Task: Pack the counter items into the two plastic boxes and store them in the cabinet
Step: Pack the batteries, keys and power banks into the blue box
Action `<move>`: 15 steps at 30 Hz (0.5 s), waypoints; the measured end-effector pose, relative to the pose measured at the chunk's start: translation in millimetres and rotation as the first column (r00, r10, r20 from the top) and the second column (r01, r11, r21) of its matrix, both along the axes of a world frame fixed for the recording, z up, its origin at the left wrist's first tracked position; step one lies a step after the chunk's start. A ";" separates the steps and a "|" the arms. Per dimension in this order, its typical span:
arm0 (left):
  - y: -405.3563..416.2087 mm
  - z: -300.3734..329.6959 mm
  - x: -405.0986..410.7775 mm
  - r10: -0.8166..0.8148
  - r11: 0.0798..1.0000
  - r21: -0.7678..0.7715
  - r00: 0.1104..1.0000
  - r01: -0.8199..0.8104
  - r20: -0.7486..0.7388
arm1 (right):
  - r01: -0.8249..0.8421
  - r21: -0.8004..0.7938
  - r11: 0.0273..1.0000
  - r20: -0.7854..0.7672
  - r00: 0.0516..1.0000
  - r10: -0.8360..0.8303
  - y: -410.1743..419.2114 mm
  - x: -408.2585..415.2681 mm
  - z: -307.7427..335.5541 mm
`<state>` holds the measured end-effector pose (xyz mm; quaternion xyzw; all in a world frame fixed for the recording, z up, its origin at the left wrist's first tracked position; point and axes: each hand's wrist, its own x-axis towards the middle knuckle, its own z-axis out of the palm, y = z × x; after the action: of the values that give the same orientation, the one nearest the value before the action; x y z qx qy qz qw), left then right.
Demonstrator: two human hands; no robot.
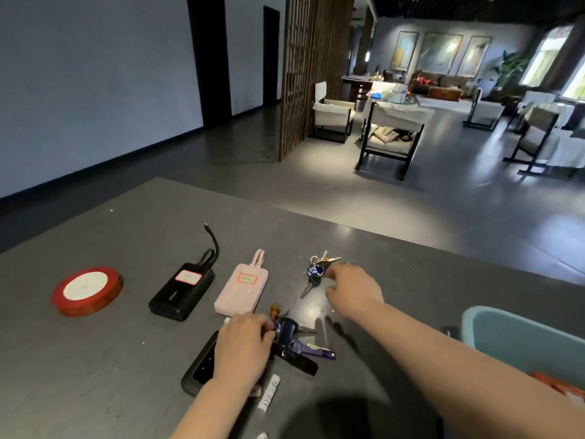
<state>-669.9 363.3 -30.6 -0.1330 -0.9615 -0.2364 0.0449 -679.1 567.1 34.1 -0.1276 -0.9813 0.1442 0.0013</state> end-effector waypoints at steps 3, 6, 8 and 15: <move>-2.3 -1.4 -4.6 -0.004 1.000 0.007 1.000 0.004 0.024 | 0.049 0.007 0.999 0.047 0.998 -0.049 4.9 -29.6 -11.3; -5.1 -1.9 -7.4 -0.008 1.000 0.014 0.999 0.008 0.037 | 0.020 0.043 0.999 0.068 0.997 -0.022 10.1 -54.1 -21.0; -5.0 -4.5 -6.5 -0.011 1.000 0.027 0.999 0.010 0.043 | -0.039 0.088 0.995 0.098 0.995 0.030 11.5 -63.6 -29.8; 6.3 0.6 6.4 -0.009 0.979 0.205 0.997 -0.006 0.071 | -0.014 0.174 0.985 0.062 0.998 0.004 -1.4 -67.4 -53.1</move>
<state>-663.6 369.6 -29.9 -0.1199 -0.9329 -0.3389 0.0236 -746.5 565.7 -19.1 -0.1270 -0.9903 0.0536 -0.0182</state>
